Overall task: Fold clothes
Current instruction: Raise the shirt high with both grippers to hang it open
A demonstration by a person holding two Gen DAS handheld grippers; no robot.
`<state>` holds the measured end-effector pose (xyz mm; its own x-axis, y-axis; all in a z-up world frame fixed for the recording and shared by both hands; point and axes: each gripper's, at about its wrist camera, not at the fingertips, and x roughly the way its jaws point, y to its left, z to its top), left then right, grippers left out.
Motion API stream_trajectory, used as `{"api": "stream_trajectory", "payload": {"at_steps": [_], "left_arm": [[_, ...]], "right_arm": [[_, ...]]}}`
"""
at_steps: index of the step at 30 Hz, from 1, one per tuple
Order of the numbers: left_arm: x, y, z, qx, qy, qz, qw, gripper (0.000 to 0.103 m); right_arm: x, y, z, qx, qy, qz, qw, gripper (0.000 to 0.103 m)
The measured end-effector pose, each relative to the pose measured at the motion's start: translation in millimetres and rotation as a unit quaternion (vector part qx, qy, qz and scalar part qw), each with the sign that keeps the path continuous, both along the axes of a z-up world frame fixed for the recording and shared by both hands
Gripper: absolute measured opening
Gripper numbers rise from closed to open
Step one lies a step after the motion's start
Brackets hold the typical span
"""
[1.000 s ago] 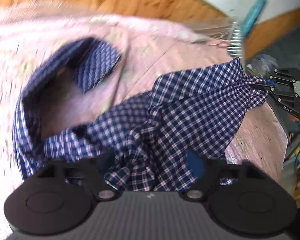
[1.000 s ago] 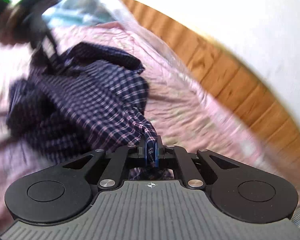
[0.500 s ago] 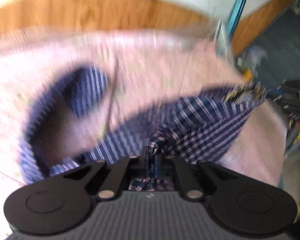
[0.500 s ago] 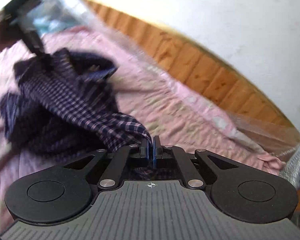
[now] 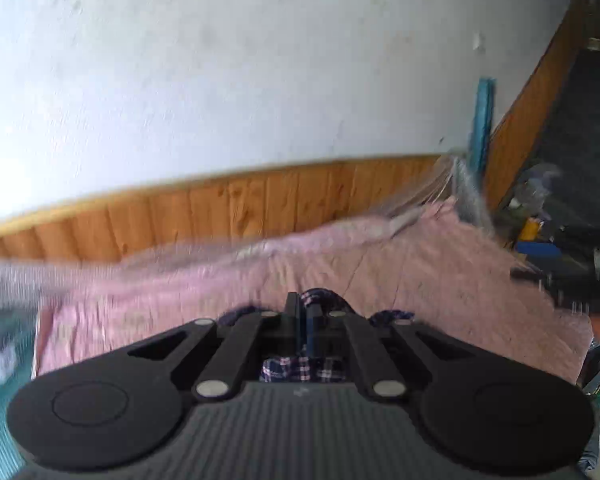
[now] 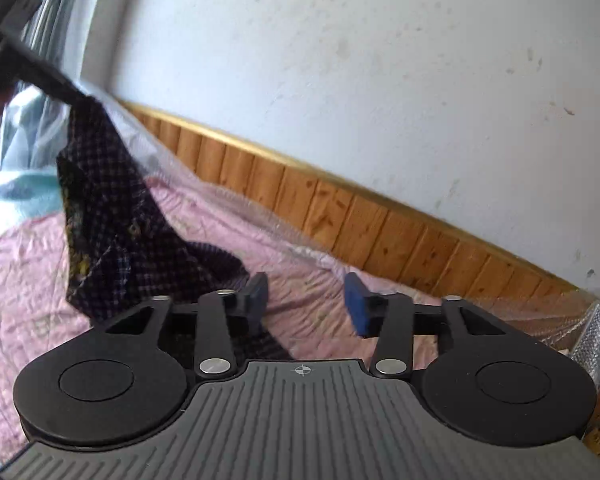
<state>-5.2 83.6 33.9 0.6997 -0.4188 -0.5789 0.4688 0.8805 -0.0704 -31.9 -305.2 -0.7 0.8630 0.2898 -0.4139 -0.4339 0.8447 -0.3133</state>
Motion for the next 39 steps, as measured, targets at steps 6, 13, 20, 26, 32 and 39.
{"api": "stream_trajectory", "payload": {"at_steps": [6, 13, 20, 26, 32, 39], "left_arm": [[9.0, 27.0, -26.2, -0.039, 0.043, 0.063, 0.9963, 0.003], [23.0, 27.7, 9.3, -0.053, 0.046, 0.086, 0.9938, 0.003], [27.1, 18.0, 31.2, -0.048, 0.039, 0.081, 0.9948, 0.003], [30.6, 14.0, 29.6, -0.039, 0.036, 0.075, 0.9958, 0.003], [34.4, 13.5, 26.8, -0.042, 0.036, 0.068, 0.9961, 0.003], [2.6, 31.3, 44.8, -0.026, -0.036, 0.051, 0.9977, 0.002]], "right_arm": [[-43.7, 78.8, -124.4, -0.107, -0.010, 0.051, 0.993, 0.072], [-22.0, 144.5, -189.4, -0.218, -0.065, 0.076, 0.971, 0.079], [11.9, 148.1, -212.1, -0.244, -0.051, 0.064, 0.966, 0.064], [15.2, 144.0, -153.2, -0.149, -0.066, 0.033, 0.986, 0.053], [59.8, 156.2, -177.0, -0.176, 0.000, 0.002, 0.984, 0.001], [36.3, 70.0, -51.0, -0.057, -0.056, -0.063, 0.995, 0.000]]}}
